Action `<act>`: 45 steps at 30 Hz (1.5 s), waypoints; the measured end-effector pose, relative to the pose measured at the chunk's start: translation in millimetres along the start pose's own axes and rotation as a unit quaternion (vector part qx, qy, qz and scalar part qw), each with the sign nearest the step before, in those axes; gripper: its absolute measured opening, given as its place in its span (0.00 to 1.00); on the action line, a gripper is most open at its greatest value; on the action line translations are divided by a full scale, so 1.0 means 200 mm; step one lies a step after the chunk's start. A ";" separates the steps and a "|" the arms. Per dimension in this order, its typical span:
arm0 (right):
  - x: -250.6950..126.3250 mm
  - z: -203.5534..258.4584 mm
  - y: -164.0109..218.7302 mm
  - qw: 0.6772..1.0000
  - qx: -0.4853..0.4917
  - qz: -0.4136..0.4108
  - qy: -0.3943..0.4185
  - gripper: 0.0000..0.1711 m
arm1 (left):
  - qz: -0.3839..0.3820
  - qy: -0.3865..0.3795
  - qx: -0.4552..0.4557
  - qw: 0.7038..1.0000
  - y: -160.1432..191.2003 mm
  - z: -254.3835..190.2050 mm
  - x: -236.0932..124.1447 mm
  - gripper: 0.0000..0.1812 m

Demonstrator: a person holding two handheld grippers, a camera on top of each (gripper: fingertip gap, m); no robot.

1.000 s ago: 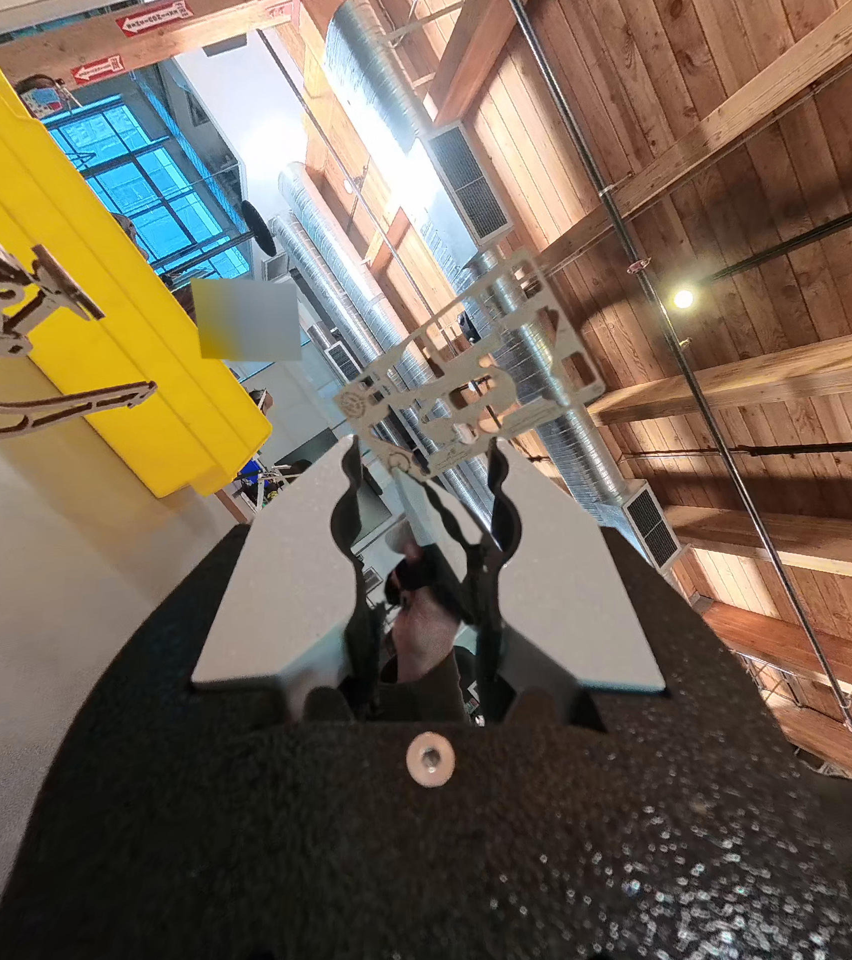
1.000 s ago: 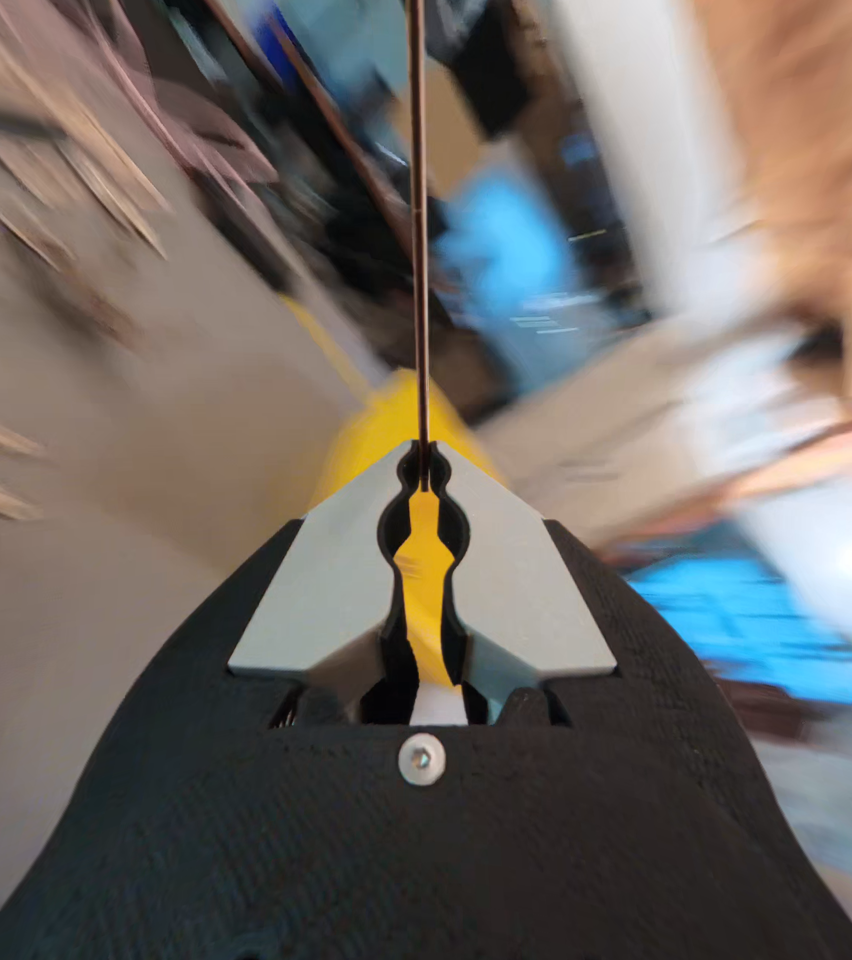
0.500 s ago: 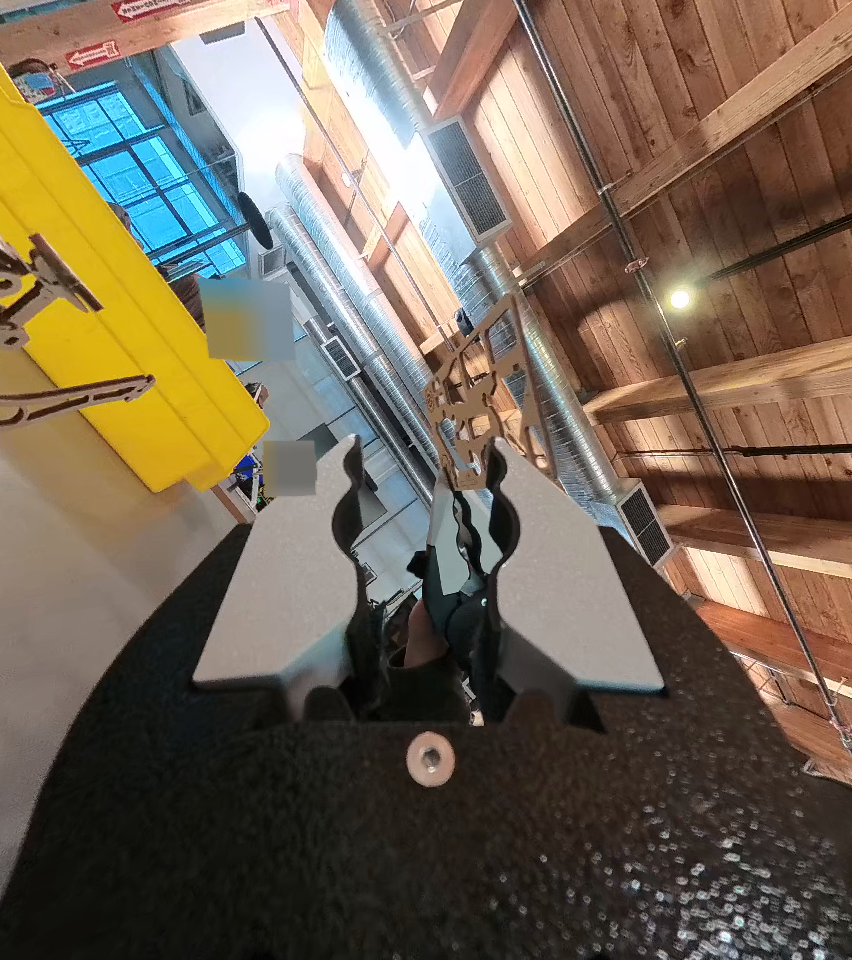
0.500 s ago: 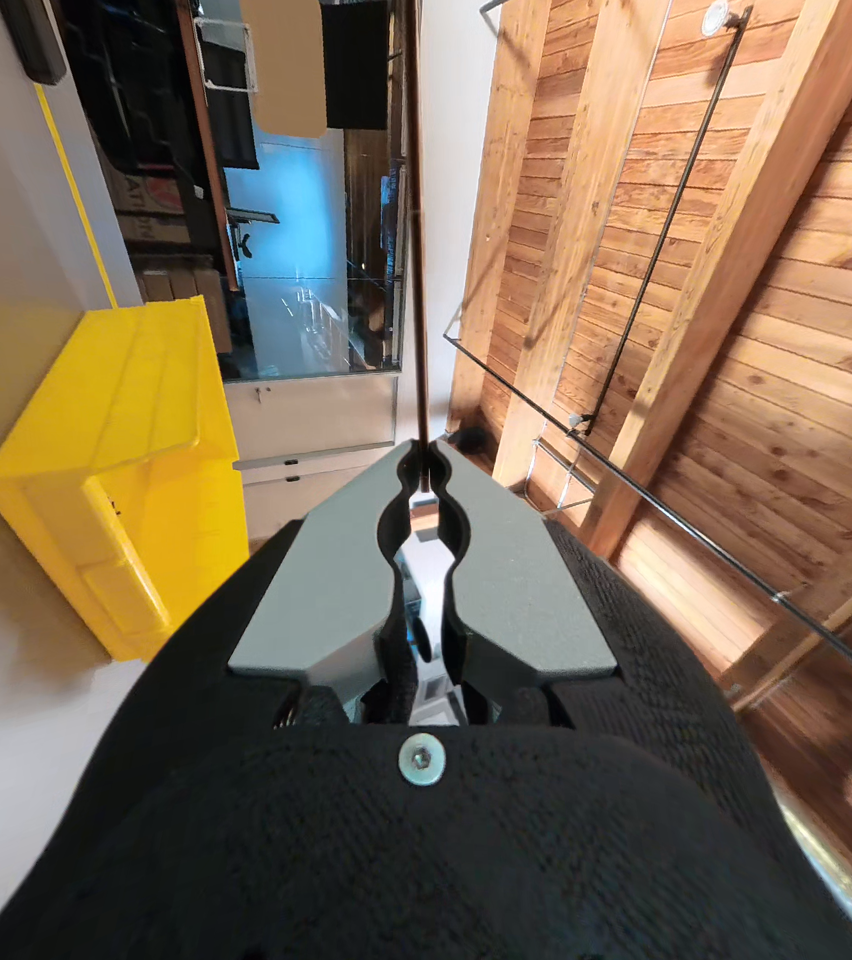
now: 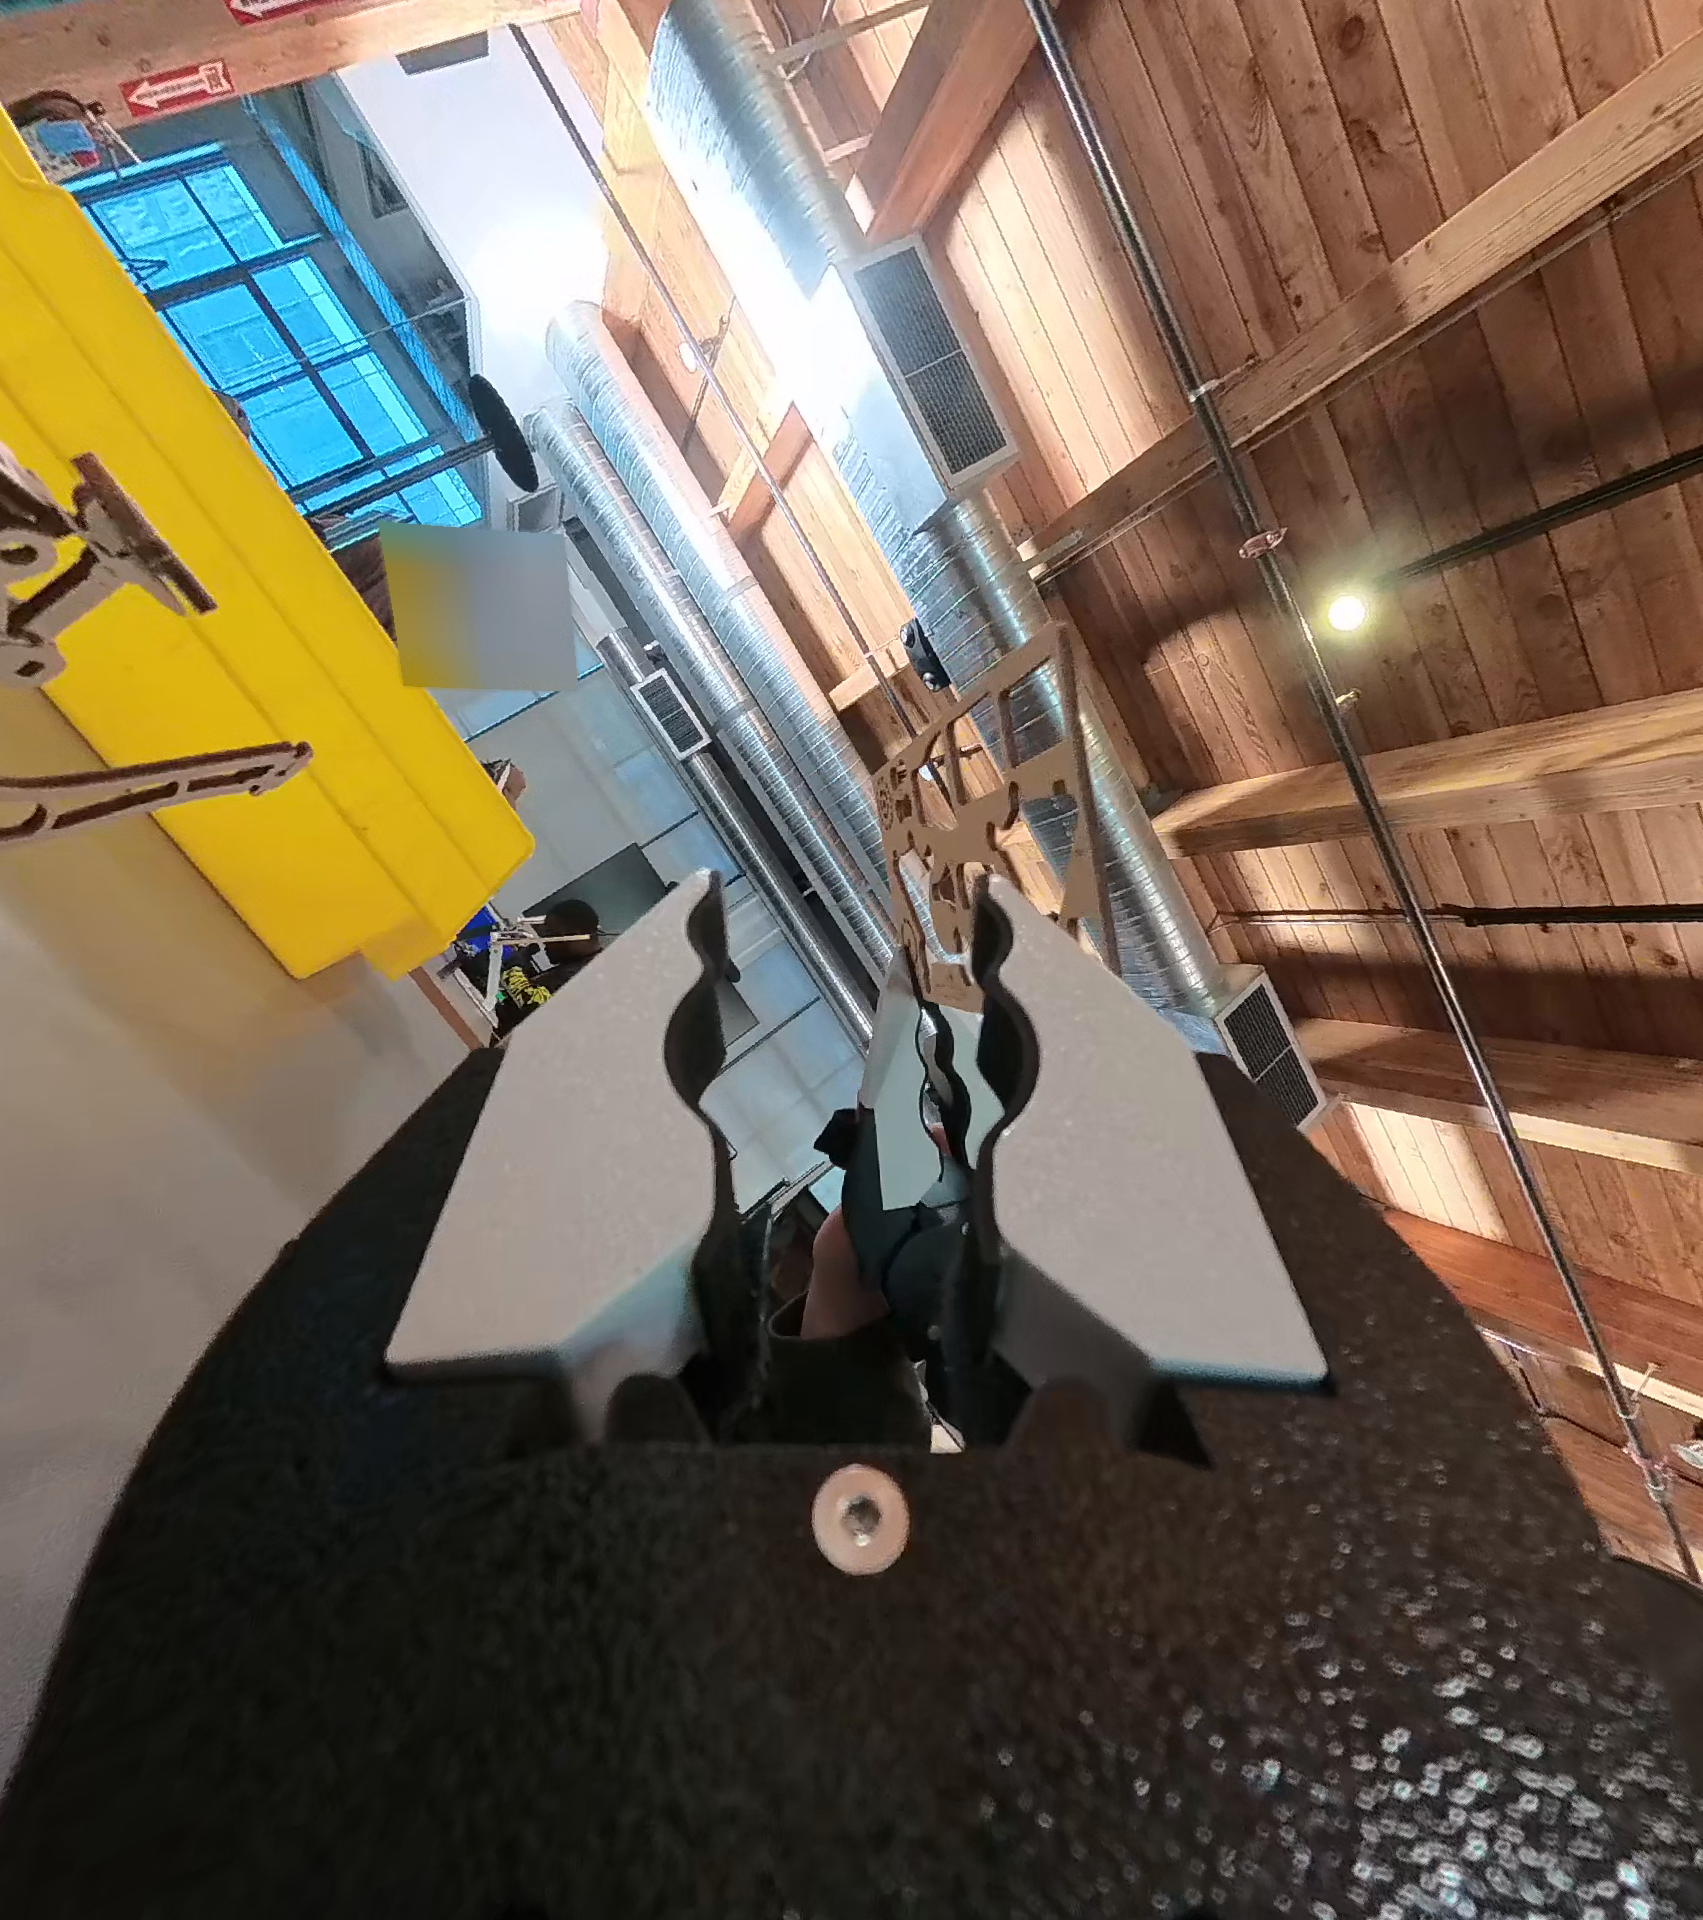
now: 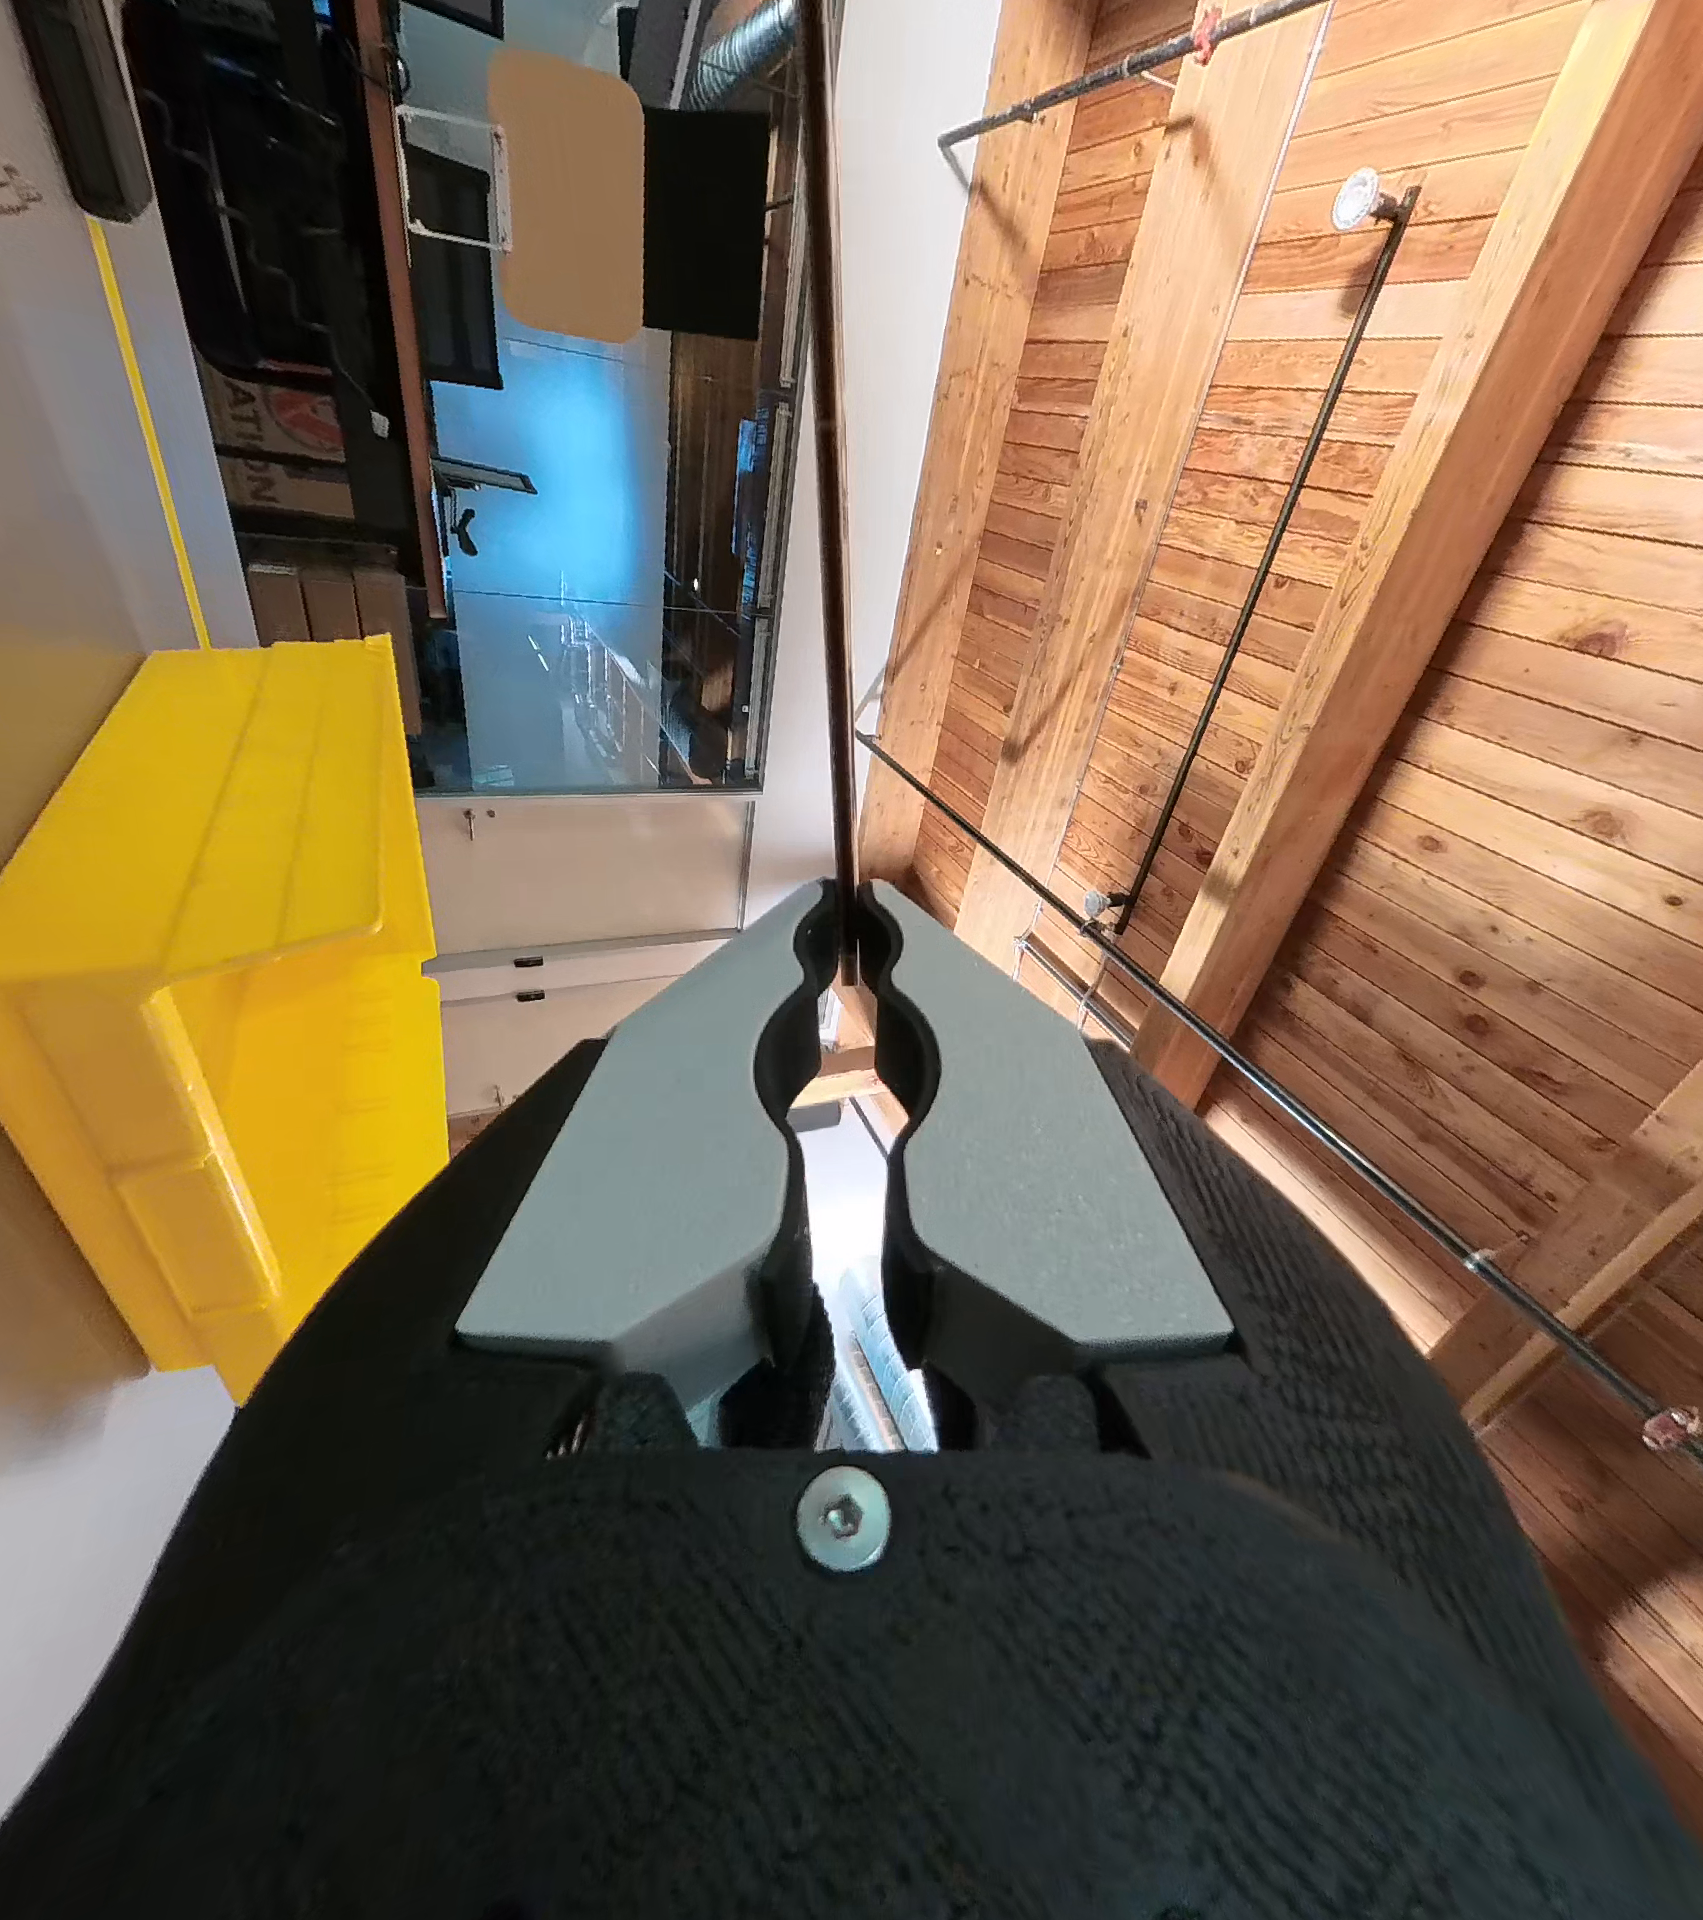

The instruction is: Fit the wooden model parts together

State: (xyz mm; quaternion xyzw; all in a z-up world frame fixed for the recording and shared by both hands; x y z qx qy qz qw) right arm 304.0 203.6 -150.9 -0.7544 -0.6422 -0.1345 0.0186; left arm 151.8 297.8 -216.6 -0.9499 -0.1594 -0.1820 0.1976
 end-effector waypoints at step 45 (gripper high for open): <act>-0.20 0.43 -0.05 0.266 0.784 -0.111 -0.549 0.00 | 0.028 -0.006 0.041 0.999 0.06 -0.02 0.02 0.24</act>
Point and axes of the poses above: each gripper's, where its closed fingertips meet, x out along the fingers, y out of its underside, z = x × y across the jaws, the point moved 3 cm from there along -x, back along the fingers, and after that the axes turned 11 degrees about -y, right-handed, at the moved point
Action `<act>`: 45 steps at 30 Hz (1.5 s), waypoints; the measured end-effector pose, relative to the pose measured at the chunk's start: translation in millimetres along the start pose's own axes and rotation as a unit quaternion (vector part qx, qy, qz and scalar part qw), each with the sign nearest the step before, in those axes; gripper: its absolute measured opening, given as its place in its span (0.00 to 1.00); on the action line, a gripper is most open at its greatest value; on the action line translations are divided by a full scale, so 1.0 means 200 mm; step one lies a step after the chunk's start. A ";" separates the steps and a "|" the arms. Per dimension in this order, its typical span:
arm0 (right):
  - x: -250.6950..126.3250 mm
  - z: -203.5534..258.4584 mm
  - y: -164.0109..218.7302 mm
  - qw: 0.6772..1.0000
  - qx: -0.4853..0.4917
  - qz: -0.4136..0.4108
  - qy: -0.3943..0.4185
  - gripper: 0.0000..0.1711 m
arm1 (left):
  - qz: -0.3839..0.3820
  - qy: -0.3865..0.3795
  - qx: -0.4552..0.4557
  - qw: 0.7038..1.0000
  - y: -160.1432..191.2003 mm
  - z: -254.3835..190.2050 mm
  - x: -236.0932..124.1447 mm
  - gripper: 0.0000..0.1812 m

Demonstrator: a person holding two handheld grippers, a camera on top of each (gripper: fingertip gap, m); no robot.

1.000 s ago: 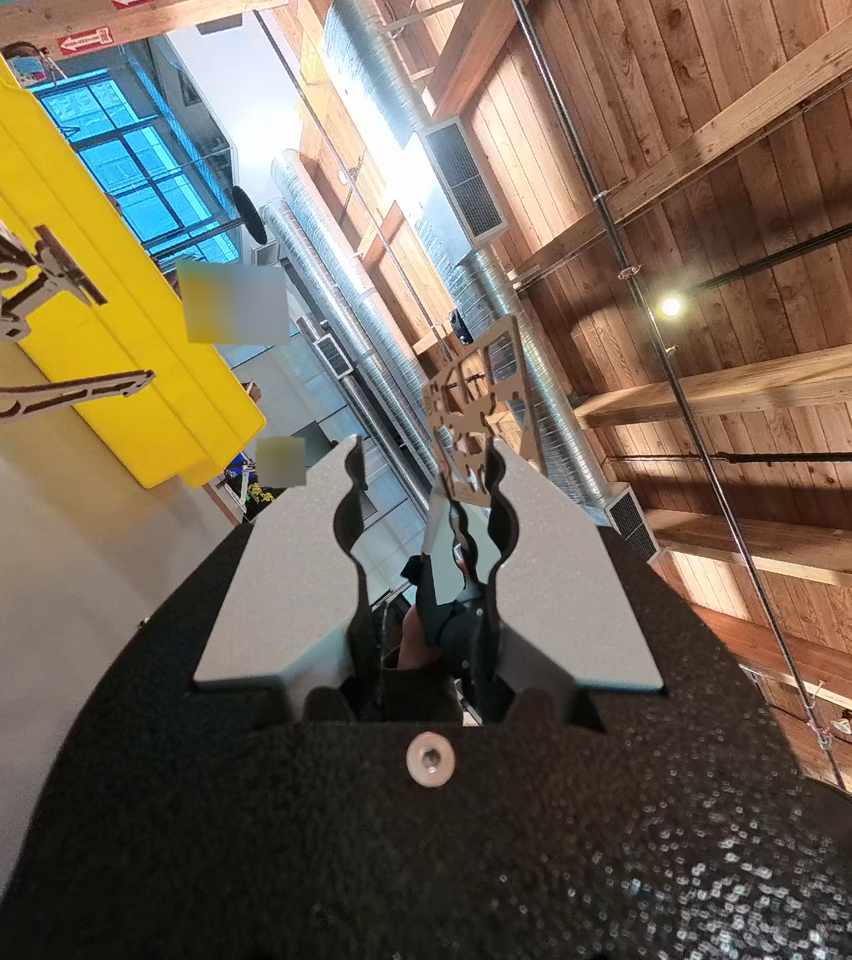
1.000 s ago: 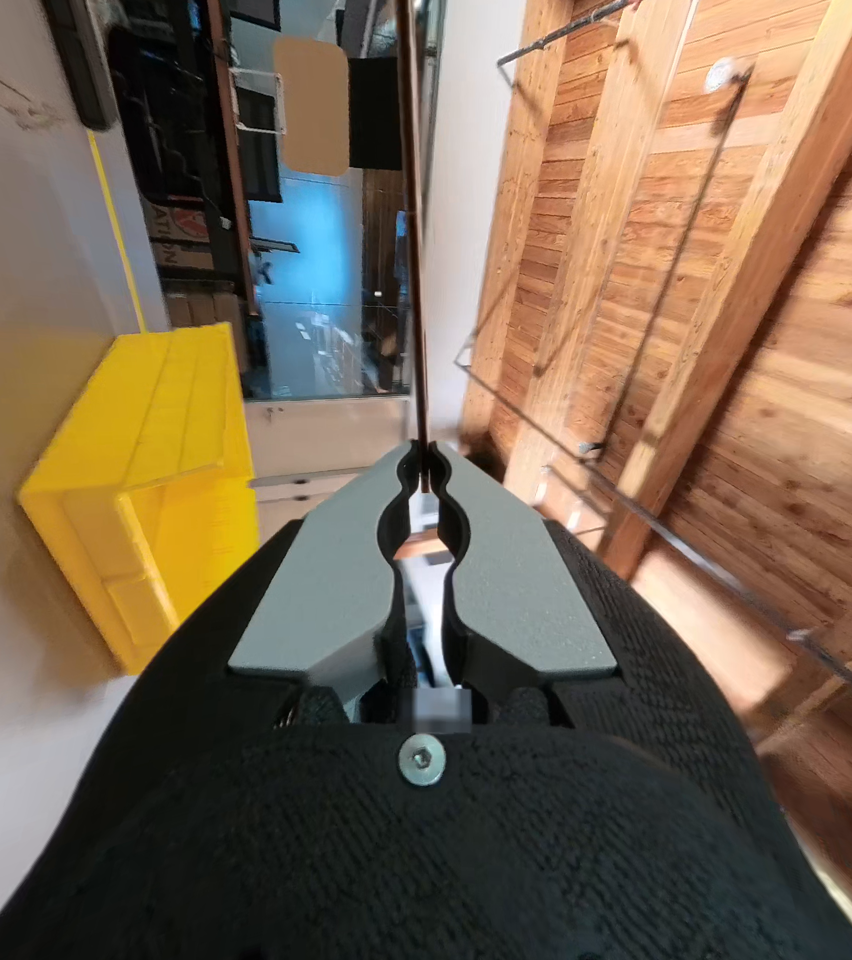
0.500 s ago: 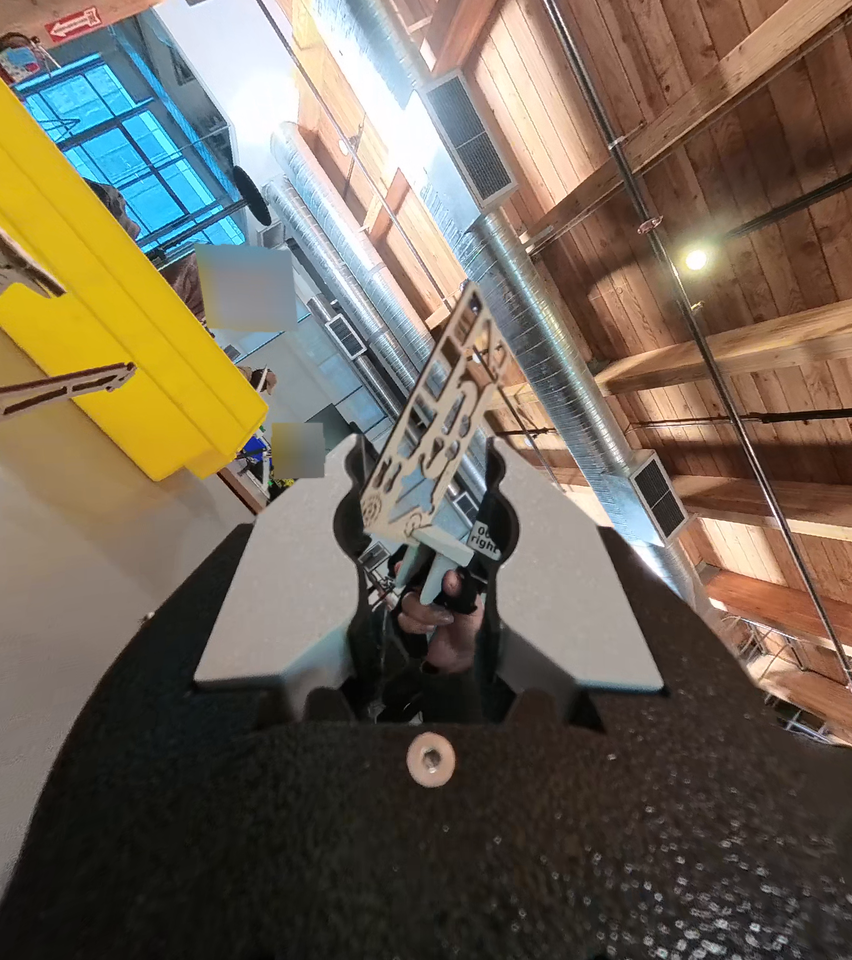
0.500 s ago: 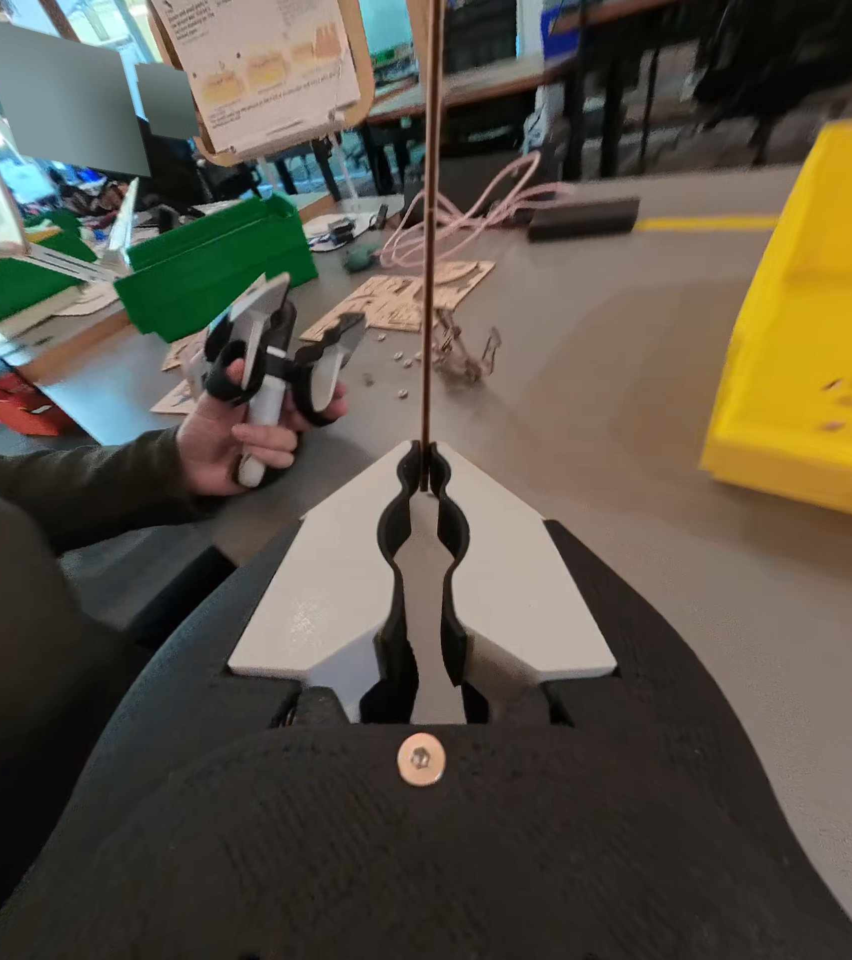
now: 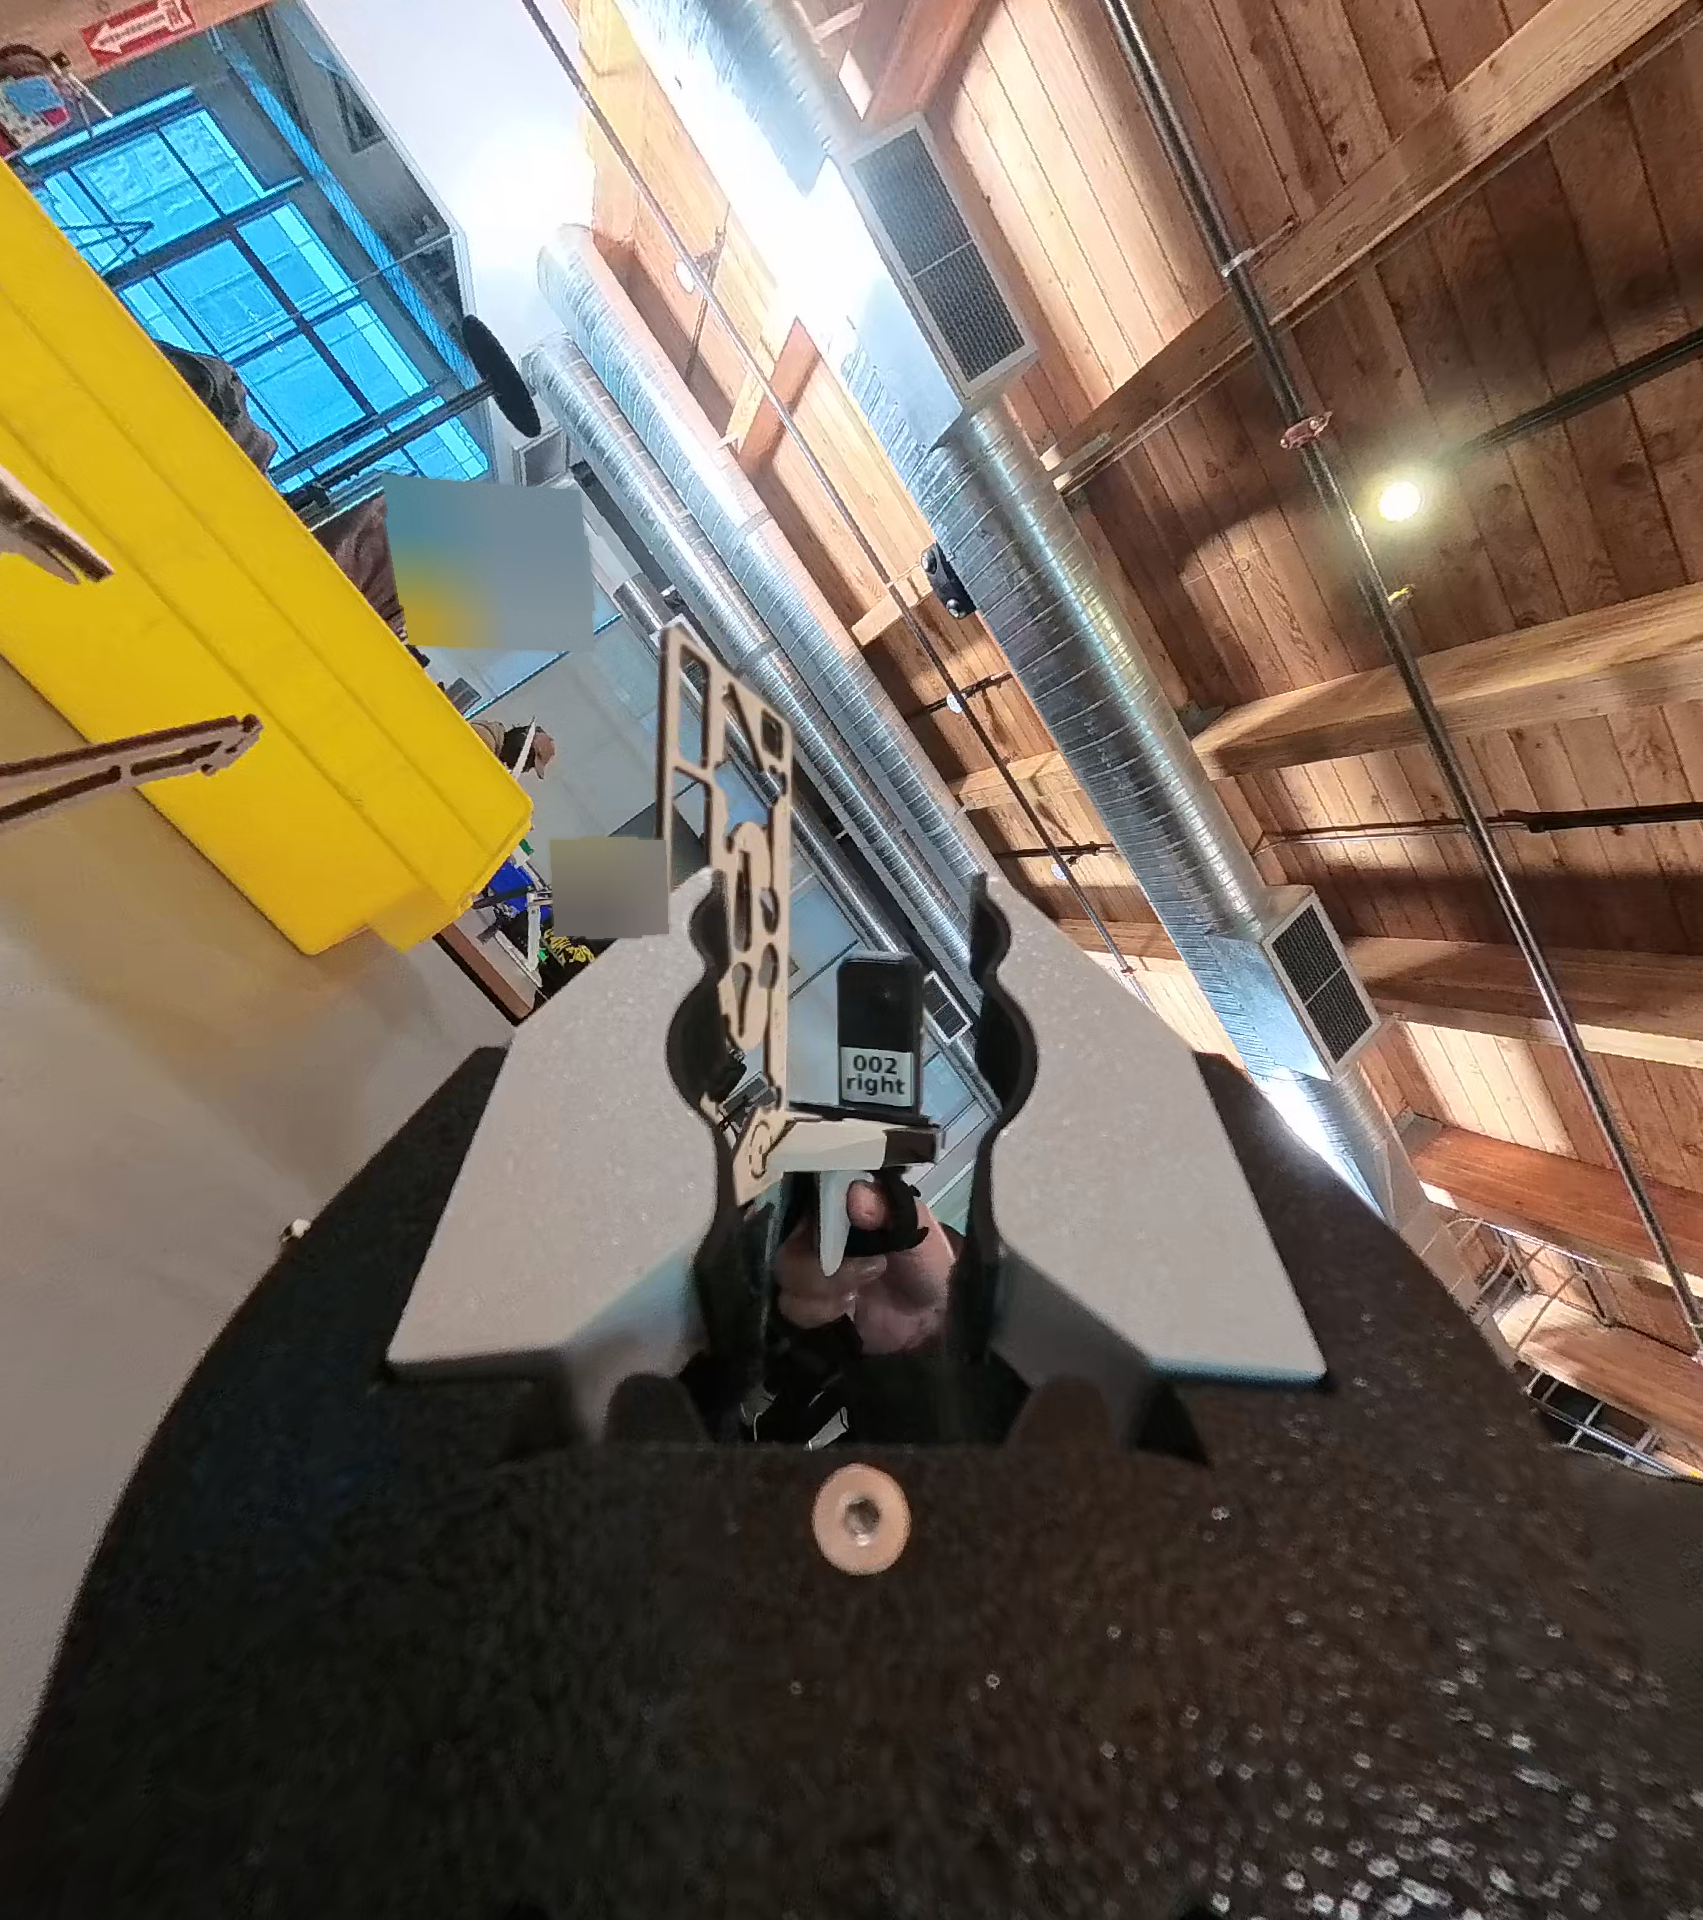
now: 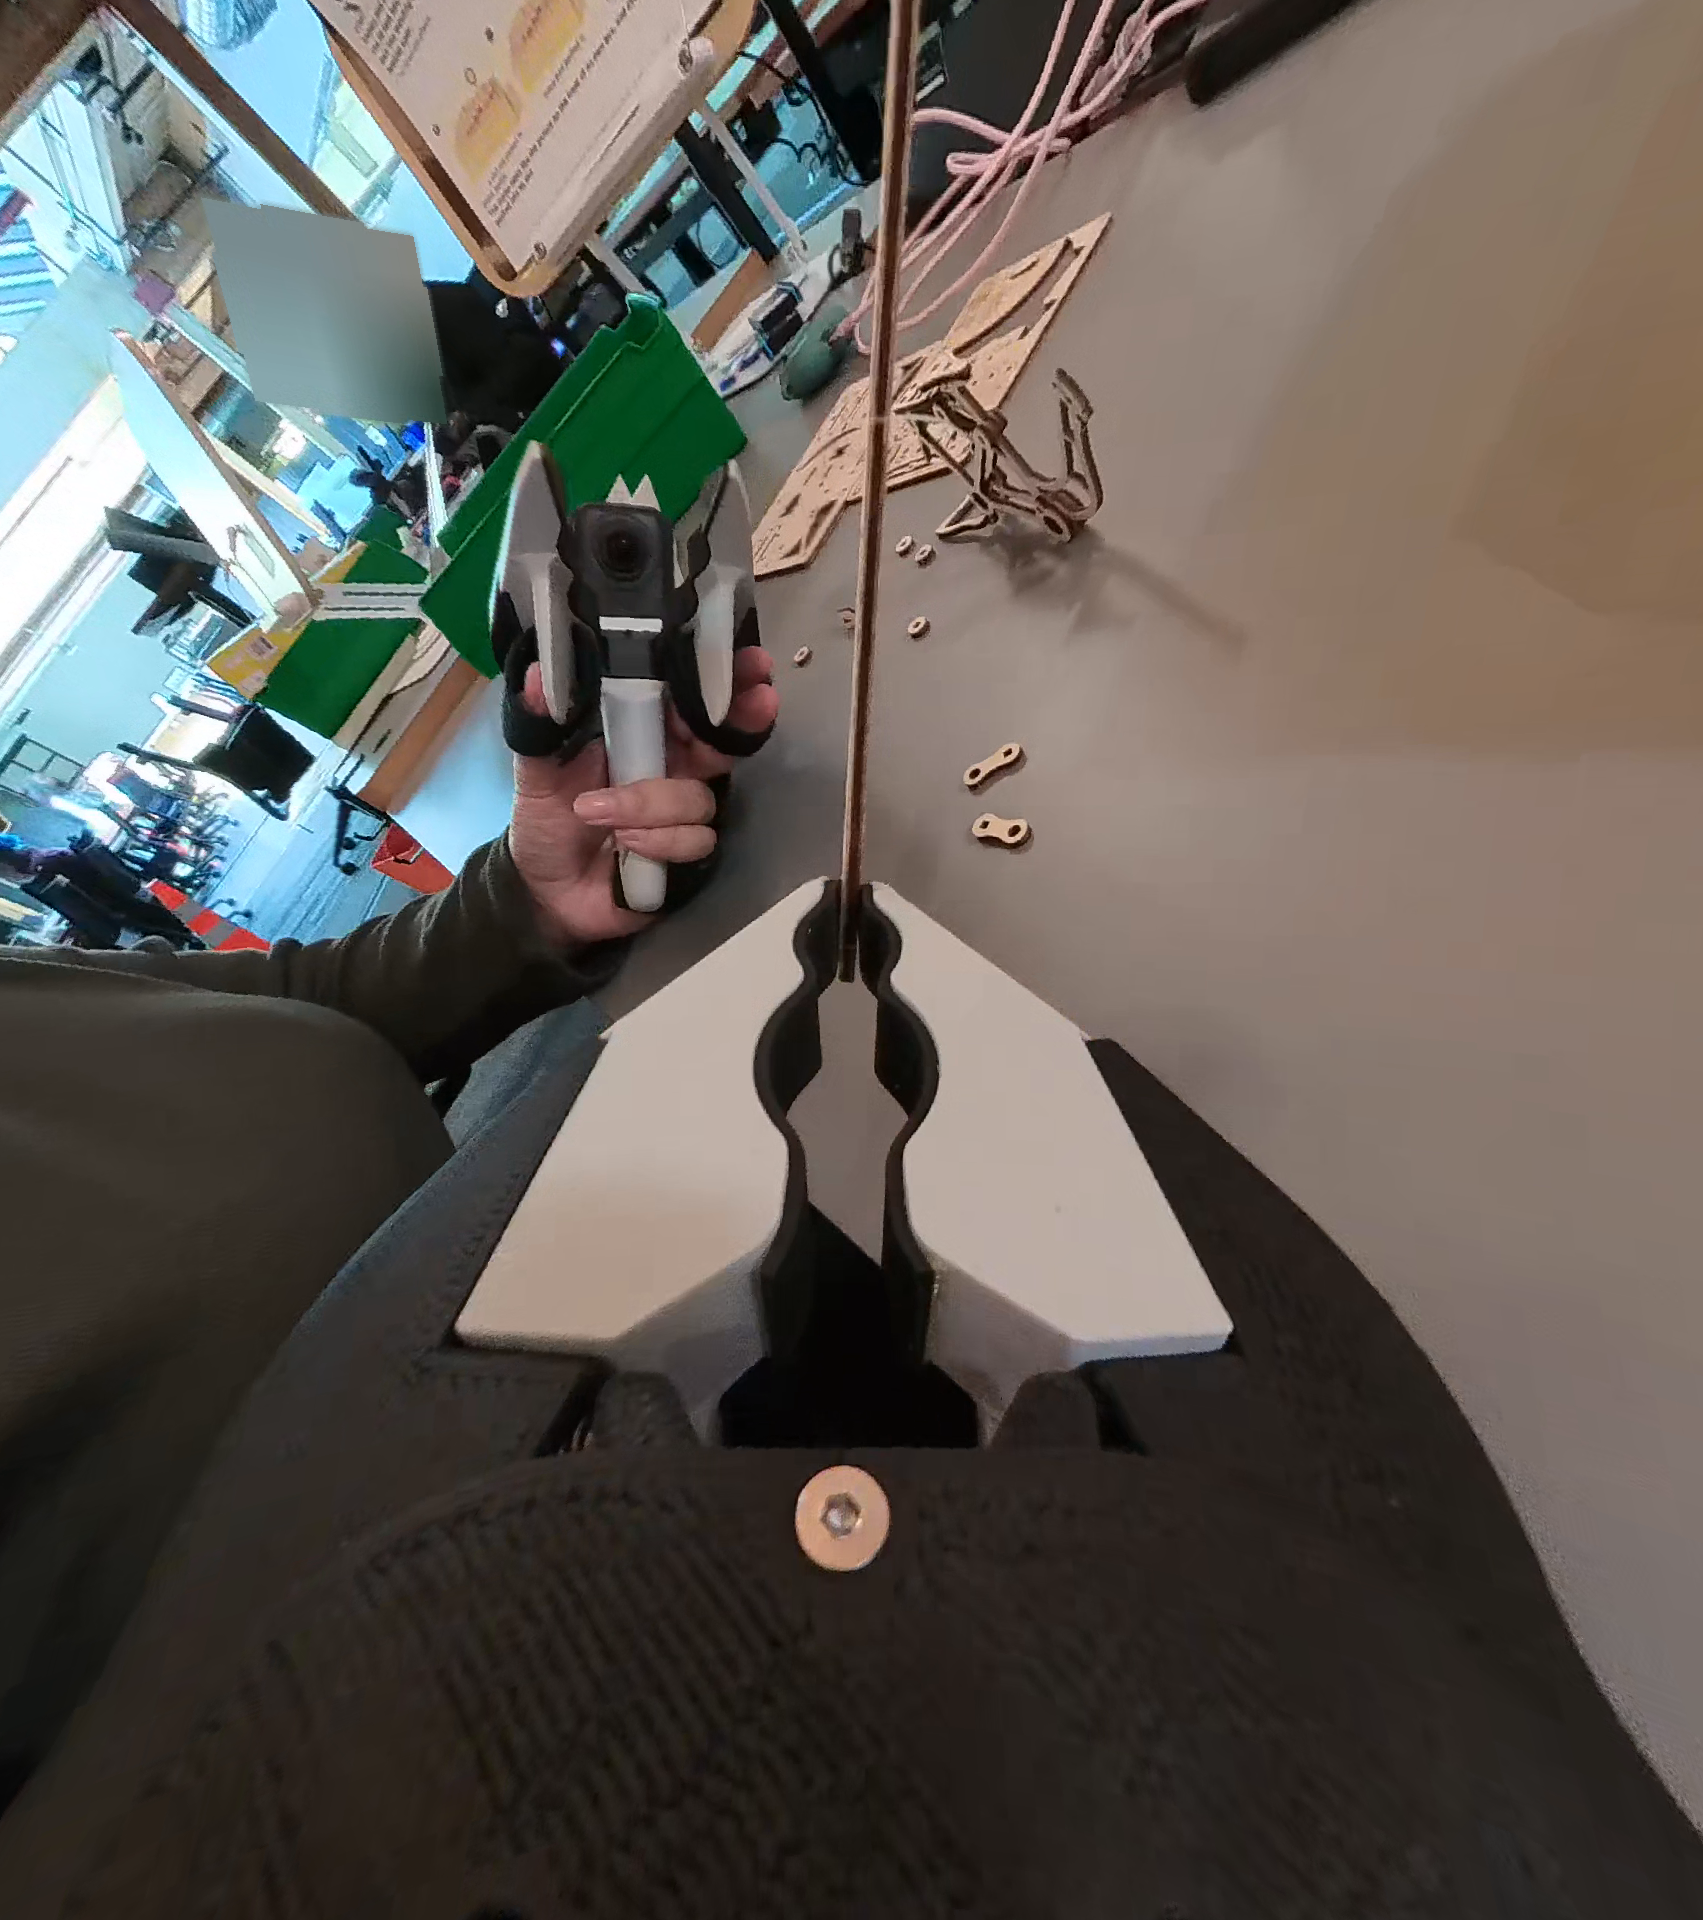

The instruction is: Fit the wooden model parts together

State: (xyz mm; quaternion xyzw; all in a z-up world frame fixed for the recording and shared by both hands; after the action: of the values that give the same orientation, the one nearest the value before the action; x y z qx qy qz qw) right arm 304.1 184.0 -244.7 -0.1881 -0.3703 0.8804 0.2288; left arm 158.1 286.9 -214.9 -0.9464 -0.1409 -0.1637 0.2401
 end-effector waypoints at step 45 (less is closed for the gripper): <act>-0.02 -0.07 0.03 0.999 0.033 0.000 0.004 0.01 | 0.004 0.009 0.002 1.000 0.01 -0.01 0.00 0.17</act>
State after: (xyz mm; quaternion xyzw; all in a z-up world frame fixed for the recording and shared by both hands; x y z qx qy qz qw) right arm 311.5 185.7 -257.5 -0.1839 -0.3398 0.8915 0.2364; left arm 158.7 284.6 -213.5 -0.9450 -0.1352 -0.1712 0.2438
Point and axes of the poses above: each gripper's, where its closed fingertips meet, x out along the fingers, y out of its underside, z = x × y across the jaws, the point moved 3 cm from there along -x, back along the fingers, and after that the axes turned 11 degrees about -y, right-handed, at the moved point
